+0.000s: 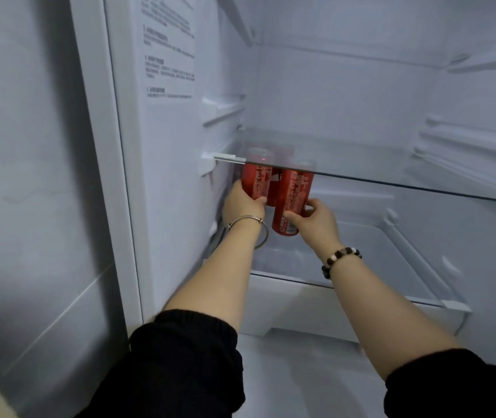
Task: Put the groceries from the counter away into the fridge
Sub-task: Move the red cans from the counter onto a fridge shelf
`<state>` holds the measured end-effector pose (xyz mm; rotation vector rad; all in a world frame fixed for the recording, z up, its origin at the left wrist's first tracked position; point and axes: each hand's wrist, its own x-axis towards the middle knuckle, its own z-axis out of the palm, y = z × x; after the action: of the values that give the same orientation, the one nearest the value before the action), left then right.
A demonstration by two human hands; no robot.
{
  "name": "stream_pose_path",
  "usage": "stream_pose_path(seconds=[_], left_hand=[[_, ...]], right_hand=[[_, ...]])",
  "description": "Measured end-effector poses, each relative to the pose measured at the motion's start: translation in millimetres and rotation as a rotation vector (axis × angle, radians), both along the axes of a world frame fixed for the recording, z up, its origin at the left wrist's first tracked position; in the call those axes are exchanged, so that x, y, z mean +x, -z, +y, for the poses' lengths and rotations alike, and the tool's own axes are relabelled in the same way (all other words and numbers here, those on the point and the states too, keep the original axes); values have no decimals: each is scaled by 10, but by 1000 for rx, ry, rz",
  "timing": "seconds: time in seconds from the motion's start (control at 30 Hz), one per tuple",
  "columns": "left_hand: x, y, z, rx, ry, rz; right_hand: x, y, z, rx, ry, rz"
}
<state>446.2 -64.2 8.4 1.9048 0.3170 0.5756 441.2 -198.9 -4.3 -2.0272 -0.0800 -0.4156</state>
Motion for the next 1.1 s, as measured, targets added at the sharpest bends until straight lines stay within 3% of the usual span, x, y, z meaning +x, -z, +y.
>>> stream_pose_path(seconds=[0.47, 1.1], left_hand=[[257, 82, 29, -80, -32, 1], [333, 154, 62, -28, -8, -33]], right_hand=[[451, -22, 103, 21, -47, 57], [795, -27, 97, 106, -177, 209]])
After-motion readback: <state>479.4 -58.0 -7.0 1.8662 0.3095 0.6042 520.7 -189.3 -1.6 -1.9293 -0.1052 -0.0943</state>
